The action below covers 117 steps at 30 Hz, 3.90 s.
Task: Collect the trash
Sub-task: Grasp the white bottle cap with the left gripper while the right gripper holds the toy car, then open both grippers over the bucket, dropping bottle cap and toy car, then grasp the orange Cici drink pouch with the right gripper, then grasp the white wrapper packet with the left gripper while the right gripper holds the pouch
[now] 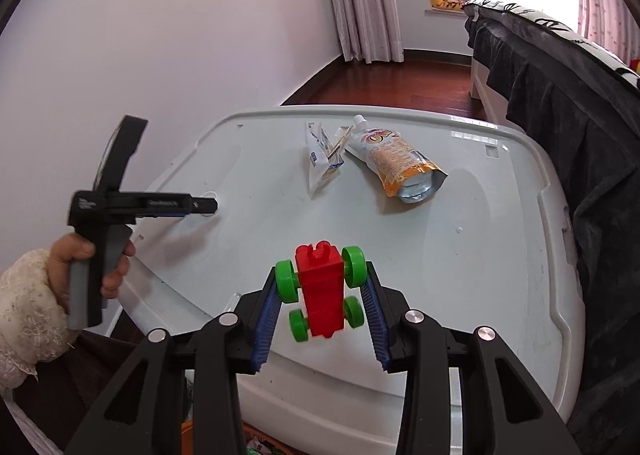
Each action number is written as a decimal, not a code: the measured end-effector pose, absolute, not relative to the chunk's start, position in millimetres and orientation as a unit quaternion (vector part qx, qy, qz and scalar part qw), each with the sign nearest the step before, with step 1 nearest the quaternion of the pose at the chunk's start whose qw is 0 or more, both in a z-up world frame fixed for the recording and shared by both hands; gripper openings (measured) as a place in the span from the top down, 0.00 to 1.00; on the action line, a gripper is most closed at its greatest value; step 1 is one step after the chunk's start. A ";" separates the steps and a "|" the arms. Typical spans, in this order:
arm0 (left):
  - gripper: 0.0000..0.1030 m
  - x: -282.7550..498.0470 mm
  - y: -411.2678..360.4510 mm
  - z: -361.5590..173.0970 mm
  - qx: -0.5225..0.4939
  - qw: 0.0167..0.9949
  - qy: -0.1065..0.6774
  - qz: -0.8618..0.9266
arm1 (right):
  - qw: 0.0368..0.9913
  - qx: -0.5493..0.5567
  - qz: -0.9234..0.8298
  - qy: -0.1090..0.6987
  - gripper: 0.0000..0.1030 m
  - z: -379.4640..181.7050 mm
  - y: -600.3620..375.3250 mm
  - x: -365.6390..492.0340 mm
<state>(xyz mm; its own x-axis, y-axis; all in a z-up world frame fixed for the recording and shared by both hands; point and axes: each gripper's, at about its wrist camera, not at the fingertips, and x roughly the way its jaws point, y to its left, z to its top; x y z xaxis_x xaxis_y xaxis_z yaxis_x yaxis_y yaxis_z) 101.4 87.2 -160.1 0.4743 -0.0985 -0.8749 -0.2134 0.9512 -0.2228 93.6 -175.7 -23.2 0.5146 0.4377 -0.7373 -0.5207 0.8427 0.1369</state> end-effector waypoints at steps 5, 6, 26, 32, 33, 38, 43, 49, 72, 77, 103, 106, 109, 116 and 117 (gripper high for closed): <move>0.58 109.2 75.8 -160.6 -0.106 0.861 0.496 0.035 | 0.868 -0.046 0.275 0.410 0.62 -27.5 -176.4 94.0; 0.68 109.4 74.7 -159.6 -0.101 0.862 0.496 0.025 | 0.869 -0.044 0.275 0.409 0.62 -27.9 -177.0 93.2; 0.69 -7.1 -5.1 -93.9 -0.060 0.882 0.438 -0.161 | 0.855 -0.019 0.300 0.422 0.62 -5.8 -184.0 8.7; 0.68 -87.4 -37.5 -121.6 -0.021 0.835 0.508 -0.208 | 0.803 -0.032 0.334 0.494 0.62 -33.7 -185.6 -52.8; 0.68 -100.1 -43.6 -128.2 -0.015 0.826 0.521 -0.214 | 0.795 -0.036 0.337 0.504 0.62 -39.8 -185.6 -60.5; 0.48 -145.7 -78.1 -168.5 0.035 0.765 0.595 -0.244 | 0.747 -0.051 0.323 0.578 0.33 -90.4 -186.9 -87.7; 0.38 -149.4 -75.4 -169.9 0.031 0.762 0.603 -0.233 | 0.777 -0.012 0.300 0.553 0.24 -80.2 -208.6 -95.9; 0.31 -139.9 -54.3 -152.3 -0.026 0.789 0.572 -0.221 | 0.802 0.008 0.293 0.520 0.22 -55.7 -226.7 -98.8; 0.31 -97.1 -21.8 -121.8 -0.088 0.842 0.500 -0.182 | 0.854 -0.193 0.271 0.401 0.14 17.6 -163.1 151.6; 0.31 -75.5 -1.9 -131.2 -0.130 0.837 0.508 -0.155 | 0.825 -0.229 0.284 0.432 0.14 -3.0 -139.2 235.9; 0.31 -49.1 1.3 -144.2 -0.153 0.821 0.529 -0.148 | 0.815 -0.199 0.250 0.483 0.55 -68.1 -138.5 286.1; 0.31 -43.8 -3.9 -135.1 -0.141 0.831 0.518 -0.148 | 0.831 -0.155 0.241 0.477 0.55 -53.2 -168.8 267.5; 0.31 -26.8 -13.8 -126.1 -0.127 0.835 0.513 -0.155 | 0.849 -0.114 0.227 0.462 0.55 -34.7 -201.1 237.9; 0.31 60.9 -29.5 -103.9 -0.101 0.860 0.482 -0.131 | 0.864 -0.078 0.211 0.450 0.54 -19.7 -236.1 173.6; 0.31 74.0 -30.7 -103.0 -0.099 0.861 0.482 -0.125 | 0.865 -0.073 0.211 0.450 0.54 -19.7 -237.9 170.3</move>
<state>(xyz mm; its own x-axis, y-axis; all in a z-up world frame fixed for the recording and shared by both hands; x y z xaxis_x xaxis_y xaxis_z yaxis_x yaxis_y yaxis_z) 74.0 -30.7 -103.0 0.5040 -0.3110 -0.8058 0.1194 0.9491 -0.2916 170.3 -237.9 -19.7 0.5053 0.2993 -0.8094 -0.4300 0.9005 0.0645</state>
